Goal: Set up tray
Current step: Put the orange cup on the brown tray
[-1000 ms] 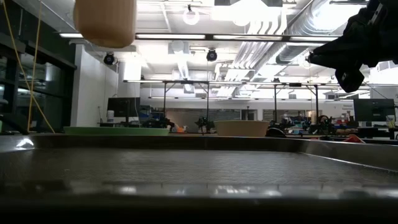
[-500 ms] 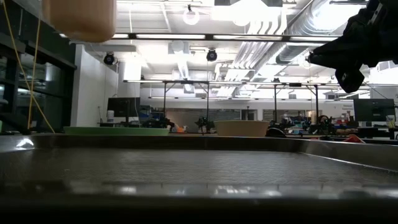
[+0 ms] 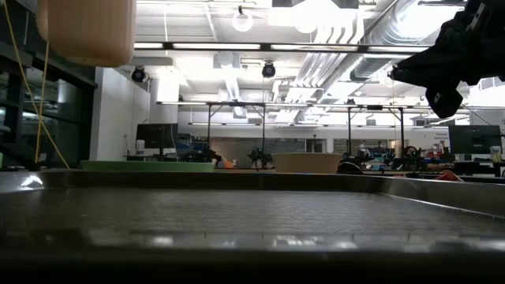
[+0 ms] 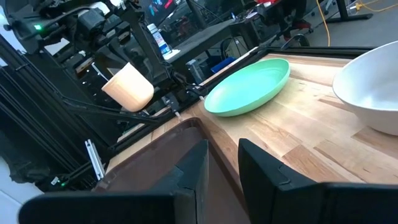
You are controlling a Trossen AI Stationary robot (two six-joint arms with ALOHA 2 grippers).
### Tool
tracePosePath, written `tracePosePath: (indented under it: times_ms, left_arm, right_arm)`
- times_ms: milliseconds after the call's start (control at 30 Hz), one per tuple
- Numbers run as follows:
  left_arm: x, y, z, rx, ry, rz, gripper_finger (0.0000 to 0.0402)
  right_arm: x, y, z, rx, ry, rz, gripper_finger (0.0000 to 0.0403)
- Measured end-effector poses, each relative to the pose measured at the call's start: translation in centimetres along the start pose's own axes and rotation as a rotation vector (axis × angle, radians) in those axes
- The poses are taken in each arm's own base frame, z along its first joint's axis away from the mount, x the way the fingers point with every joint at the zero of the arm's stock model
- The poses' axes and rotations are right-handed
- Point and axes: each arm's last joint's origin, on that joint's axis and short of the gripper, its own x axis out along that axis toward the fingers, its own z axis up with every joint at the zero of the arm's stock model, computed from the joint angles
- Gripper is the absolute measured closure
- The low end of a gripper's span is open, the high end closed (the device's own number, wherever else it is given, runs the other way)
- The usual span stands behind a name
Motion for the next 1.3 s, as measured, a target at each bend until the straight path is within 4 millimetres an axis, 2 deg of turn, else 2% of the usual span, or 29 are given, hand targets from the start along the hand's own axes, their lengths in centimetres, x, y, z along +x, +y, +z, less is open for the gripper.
tracePosePath:
  times_ms: [367, 600, 1000, 1300]
  left_arm:
    - [0.0, 0.4, 0.0, 0.016, -0.031, 0.044, 0.0373]
    - [1.8, 0.6, -1.4, -0.045, -0.024, 0.036, 0.0364]
    - [4.8, 2.5, -4.4, -0.138, -0.037, -0.06, 0.0363]
    - [5.8, 2.5, -5.1, -0.154, -0.032, -0.067, 0.0364]
  right_arm:
    - [0.0, 0.0, 0.0, 0.001, 0.003, 0.004, 0.0336]
    - [0.0, 0.0, 0.0, 0.001, 0.003, 0.004, 0.0336]
    - [0.0, 0.0, 0.0, 0.012, 0.004, 0.006, 0.0336]
    - [0.0, 0.0, 0.0, 0.012, 0.004, 0.006, 0.0336]
